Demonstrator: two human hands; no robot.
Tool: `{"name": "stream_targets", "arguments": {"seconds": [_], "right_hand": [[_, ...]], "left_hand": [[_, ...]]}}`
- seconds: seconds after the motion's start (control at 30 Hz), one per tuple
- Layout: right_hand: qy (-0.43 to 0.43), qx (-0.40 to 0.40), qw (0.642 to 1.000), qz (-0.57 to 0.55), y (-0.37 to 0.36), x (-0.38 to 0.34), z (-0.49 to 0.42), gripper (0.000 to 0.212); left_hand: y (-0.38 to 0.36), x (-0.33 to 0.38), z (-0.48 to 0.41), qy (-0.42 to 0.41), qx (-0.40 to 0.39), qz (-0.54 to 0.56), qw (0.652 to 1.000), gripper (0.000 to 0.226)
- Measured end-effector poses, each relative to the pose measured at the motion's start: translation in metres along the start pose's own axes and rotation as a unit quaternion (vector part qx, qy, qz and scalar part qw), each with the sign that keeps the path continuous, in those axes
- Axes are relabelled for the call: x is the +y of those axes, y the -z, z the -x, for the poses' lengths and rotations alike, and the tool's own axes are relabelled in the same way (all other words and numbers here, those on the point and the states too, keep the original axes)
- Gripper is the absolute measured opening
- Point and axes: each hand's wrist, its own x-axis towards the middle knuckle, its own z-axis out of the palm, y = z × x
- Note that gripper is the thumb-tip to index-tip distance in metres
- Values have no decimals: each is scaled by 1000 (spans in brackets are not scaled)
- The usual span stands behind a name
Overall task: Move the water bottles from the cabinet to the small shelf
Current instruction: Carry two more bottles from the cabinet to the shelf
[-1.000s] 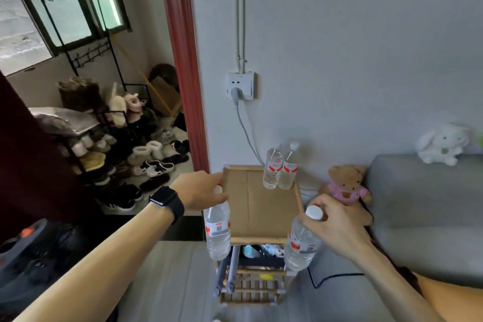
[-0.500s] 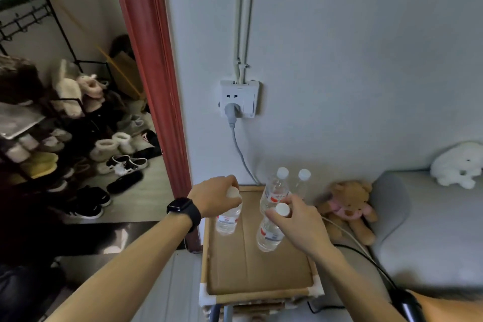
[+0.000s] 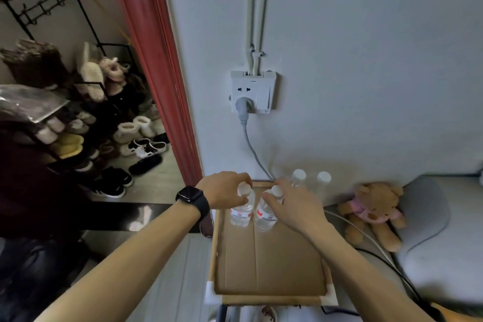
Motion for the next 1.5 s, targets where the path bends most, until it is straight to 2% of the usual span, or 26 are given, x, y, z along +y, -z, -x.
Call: {"name": "stream_targets", "arguments": {"seconds": [0.13,0.3,0.5,0.6,0.67,0.77,1.17,1.37,1.5], "right_hand": [[47,-9,996,81,9,-1,-10,43],[94,-66,991,69,12,0,-22,36],[83,-54,990,97,15,5,-26,46],[79,-49,987,131,14,4,-33,47],[92,-51,985,134,12,3,-37,42],[104,-40,985,131,14,4,-43,39],[110,-26,986,125,19,4,-54,34],[109,-20,985,135,21,5,-57,30],[109,-19,988,110,17,2,-58,24]], "left_hand": [[4,1,-1,-6,21,-73,997,38],[-2,7,-4,44,51,-116,991,47],[-2,3,-4,8,27,-44,999,41],[-1,-2,-6,-11,31,-73,997,38],[-4,-2,-10,3,53,-89,995,37],[-10,1,-15,37,88,-49,994,41],[-23,11,-28,42,134,6,990,38],[-22,13,-27,46,129,11,990,37],[-24,12,-26,55,95,41,993,40]]}}
